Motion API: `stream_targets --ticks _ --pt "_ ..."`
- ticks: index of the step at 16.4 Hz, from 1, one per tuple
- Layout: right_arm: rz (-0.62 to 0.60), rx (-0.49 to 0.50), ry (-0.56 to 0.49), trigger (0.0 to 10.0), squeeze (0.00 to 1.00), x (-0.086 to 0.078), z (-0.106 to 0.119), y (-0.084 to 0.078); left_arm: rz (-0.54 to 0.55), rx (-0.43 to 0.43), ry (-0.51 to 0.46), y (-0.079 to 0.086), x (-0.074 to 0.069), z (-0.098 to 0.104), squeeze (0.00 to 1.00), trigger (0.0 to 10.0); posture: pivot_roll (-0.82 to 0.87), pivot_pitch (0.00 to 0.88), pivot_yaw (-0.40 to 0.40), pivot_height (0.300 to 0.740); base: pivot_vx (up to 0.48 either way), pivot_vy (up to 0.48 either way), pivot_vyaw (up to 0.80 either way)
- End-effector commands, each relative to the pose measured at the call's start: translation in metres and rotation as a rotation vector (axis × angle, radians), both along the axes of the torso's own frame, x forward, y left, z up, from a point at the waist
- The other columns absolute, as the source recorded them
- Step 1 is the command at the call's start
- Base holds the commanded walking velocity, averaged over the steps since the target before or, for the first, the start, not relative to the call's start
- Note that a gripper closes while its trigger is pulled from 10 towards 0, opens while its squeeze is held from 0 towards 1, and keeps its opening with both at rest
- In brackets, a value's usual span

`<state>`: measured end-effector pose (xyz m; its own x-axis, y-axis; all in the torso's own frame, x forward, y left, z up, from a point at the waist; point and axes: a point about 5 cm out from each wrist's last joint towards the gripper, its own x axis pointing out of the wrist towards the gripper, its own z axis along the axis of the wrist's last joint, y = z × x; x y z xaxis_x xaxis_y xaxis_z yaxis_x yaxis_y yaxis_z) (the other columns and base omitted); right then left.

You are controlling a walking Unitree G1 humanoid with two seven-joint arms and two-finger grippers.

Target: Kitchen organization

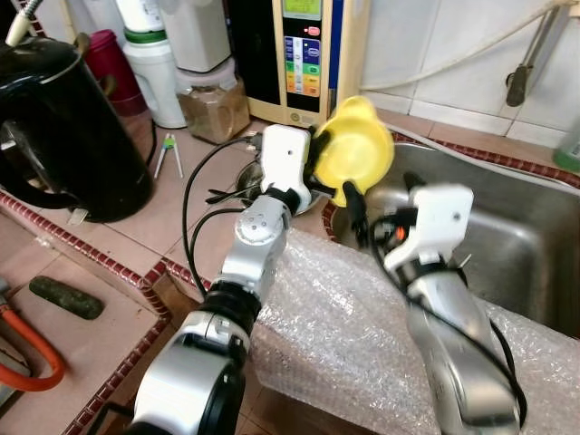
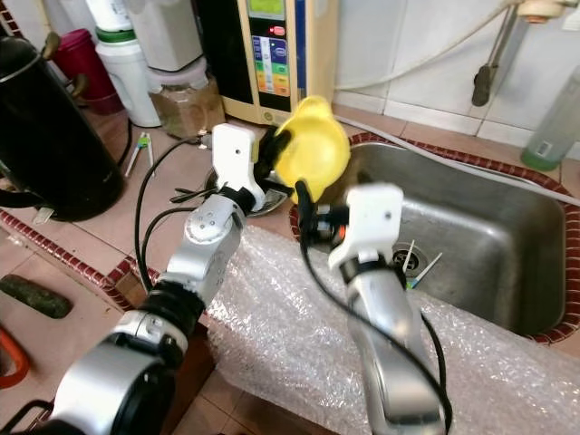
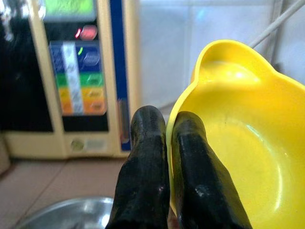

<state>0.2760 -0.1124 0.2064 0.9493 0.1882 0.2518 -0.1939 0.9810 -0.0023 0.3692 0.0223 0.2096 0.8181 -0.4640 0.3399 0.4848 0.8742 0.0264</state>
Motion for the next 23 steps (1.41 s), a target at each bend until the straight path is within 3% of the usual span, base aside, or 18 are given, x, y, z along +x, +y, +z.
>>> stream_targets --ticks 1,2,7,11,23 --pt "-0.021 0.019 0.004 10.0 0.0 0.008 -0.001 -0.004 -0.039 -0.005 -0.039 -0.008 -0.008 0.002 0.0 0.0 -0.17 0.064 0.095 0.74 0.0 0.0 0.0" --pt "-0.037 0.034 0.009 0.0 0.0 0.013 0.0 -0.007 -0.045 -0.005 -0.056 -0.009 -0.01 0.003 0.0 0.0 -0.17 0.064 0.092 0.74 0.0 0.0 0.0" --pt "-0.097 0.126 0.042 0.0 0.0 0.033 -0.001 -0.015 -0.073 -0.014 -0.098 -0.01 -0.019 0.006 0.0 0.0 -0.16 0.064 0.087 0.74 0.0 0.0 0.0" --pt "-0.096 0.202 0.06 0.0 0.0 0.045 0.004 -0.011 -0.089 -0.013 -0.1 -0.014 -0.023 0.005 0.0 0.0 -0.16 0.064 0.085 0.74 0.0 0.0 0.0" --pt "-0.242 0.225 0.162 0.0 0.0 0.049 -0.01 -0.031 -0.005 0.052 -0.138 -0.005 -0.02 0.006 0.0 0.0 -0.17 0.063 0.08 0.74 0.0 0.0 0.0"
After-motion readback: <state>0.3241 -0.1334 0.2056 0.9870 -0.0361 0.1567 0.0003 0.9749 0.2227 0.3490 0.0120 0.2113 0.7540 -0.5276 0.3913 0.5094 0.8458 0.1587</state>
